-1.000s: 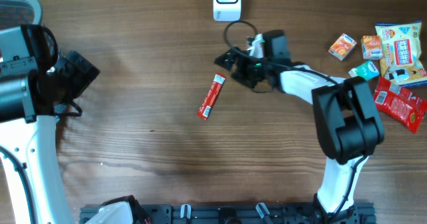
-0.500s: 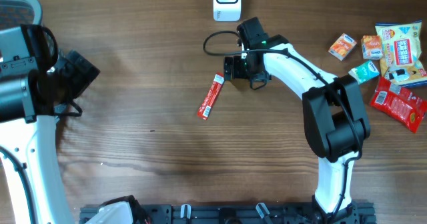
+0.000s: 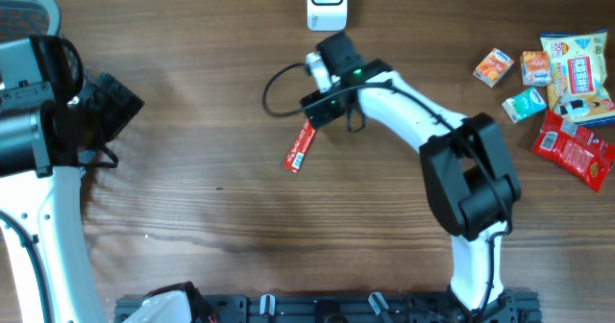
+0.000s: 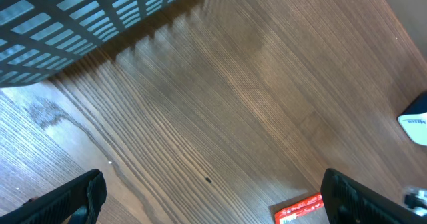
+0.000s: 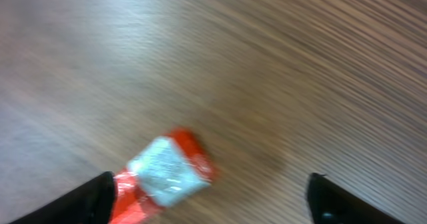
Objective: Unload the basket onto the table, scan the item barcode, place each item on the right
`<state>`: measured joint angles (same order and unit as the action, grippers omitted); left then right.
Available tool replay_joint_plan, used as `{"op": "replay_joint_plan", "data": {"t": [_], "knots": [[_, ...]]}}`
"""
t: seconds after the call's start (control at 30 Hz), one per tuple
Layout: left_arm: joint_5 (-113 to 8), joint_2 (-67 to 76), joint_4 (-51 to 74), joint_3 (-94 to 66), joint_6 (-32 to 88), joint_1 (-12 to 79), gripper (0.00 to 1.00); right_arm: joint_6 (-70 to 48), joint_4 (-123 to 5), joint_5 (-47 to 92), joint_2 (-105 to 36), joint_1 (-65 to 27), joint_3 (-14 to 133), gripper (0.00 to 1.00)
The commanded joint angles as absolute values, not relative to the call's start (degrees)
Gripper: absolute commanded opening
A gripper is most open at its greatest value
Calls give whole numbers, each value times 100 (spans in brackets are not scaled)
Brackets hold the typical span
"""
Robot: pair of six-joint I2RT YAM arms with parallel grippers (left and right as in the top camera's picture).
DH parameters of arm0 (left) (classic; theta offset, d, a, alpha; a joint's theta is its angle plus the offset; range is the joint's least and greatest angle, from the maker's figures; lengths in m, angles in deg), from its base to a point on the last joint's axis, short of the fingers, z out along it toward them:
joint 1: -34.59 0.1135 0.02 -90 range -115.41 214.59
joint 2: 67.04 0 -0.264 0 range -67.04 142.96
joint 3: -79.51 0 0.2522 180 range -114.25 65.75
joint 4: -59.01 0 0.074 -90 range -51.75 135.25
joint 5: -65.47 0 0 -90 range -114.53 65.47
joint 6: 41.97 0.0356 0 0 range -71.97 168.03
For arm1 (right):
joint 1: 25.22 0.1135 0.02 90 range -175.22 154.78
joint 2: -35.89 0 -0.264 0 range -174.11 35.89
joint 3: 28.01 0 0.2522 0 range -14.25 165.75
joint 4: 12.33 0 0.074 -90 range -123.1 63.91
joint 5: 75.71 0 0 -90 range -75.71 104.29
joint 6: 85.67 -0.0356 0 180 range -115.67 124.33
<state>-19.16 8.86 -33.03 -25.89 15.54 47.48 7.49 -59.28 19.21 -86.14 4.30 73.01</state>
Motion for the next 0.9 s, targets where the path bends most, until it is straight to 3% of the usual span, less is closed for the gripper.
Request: {"op": "replay_joint_plan", "data": {"t": [0.0,0.23,0.67,0.87], "knots": [[-1822,870,-3305,-2630,1473,4778,100,1507,-5743,1974,-8778,771,7441,70],[-1822,870,-3305,-2630,1473,4778,100,2082,-5614,1952,-8781,1025,7439,67],[-1822,870,-3305,-2630,1473,4778,100,2058,-5894,1465,-9008,1009,7413,66],[-1822,870,-3305,-2630,1473,4778,100,1621,-6326,562,-9087,959,7415,64]]}}
